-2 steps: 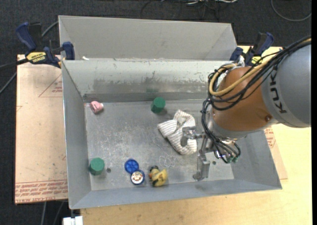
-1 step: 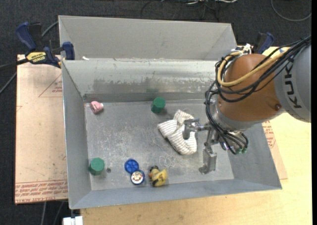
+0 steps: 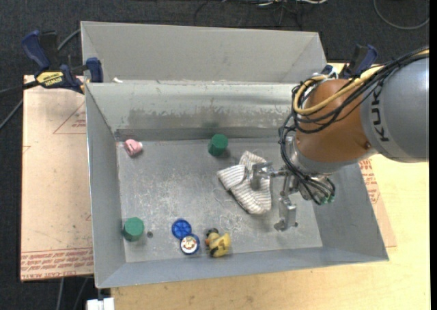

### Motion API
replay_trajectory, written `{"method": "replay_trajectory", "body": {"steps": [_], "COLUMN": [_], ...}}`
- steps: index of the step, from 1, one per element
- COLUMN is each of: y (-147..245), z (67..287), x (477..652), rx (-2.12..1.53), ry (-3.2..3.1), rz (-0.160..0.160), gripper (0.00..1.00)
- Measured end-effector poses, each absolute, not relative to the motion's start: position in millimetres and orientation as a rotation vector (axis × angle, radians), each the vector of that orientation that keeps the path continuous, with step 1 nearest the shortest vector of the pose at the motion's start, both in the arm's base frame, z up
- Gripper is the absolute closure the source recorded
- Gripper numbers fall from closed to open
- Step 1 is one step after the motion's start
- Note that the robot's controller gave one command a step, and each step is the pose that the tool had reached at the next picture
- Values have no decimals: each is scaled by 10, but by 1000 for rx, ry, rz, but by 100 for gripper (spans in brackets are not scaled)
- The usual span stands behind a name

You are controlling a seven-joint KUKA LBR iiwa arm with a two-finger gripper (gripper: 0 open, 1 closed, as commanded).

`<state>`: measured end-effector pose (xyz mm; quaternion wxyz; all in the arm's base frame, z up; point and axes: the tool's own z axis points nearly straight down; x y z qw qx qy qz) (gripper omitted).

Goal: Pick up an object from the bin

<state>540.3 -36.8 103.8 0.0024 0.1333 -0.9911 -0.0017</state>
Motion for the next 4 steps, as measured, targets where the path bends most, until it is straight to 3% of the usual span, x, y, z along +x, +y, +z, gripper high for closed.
{"method": "replay_trajectory", "body": {"steps": [1,2,3,4], "y": [-15,-14,-13,24], "z": [1166,1166,1166,1139], "x": [5388,5388,5388,6028], "rx": [566,567,568,746], "ry": [-3095,-3094,-3094,-3060], "rz": [-3,-3,-3,-3], "gripper": [100,0,0,0]}}
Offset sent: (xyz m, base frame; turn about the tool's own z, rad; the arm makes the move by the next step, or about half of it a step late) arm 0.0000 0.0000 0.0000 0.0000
